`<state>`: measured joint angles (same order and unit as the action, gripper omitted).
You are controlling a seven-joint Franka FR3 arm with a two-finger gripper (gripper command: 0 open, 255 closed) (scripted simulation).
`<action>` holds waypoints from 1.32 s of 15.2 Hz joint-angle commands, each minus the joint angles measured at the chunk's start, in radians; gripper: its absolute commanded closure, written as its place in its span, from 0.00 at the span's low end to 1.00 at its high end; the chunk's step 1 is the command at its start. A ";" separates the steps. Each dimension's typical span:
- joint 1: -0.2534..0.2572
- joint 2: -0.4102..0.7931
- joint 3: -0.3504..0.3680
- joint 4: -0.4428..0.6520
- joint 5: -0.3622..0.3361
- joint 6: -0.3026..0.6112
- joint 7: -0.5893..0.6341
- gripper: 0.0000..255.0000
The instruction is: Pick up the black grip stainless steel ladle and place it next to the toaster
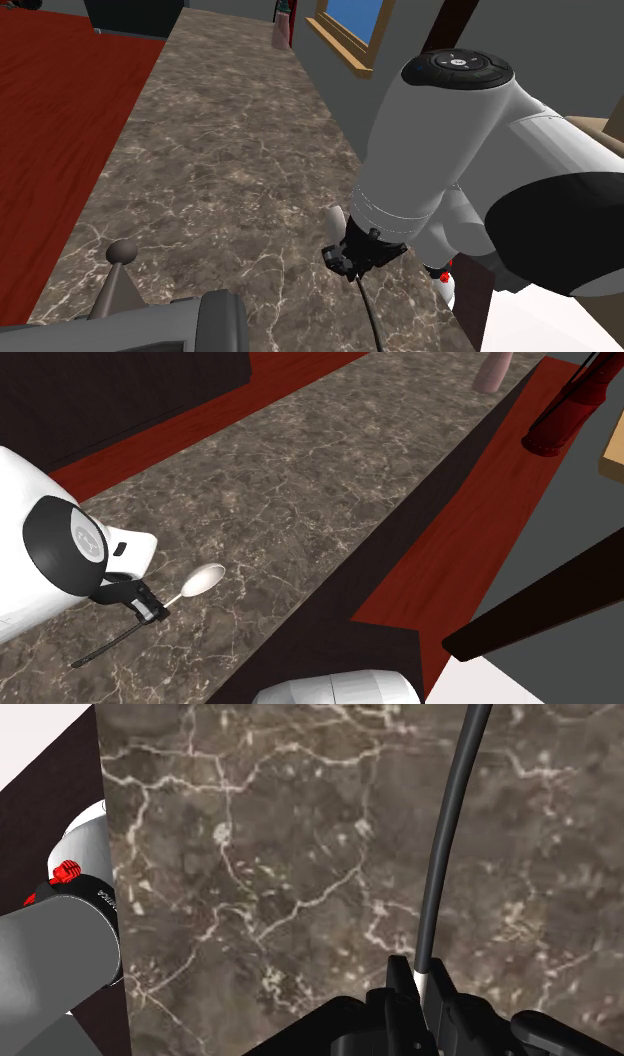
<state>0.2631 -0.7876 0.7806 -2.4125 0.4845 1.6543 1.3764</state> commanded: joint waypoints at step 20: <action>-0.020 0.021 -0.041 0.129 -0.042 -0.109 0.014 0.00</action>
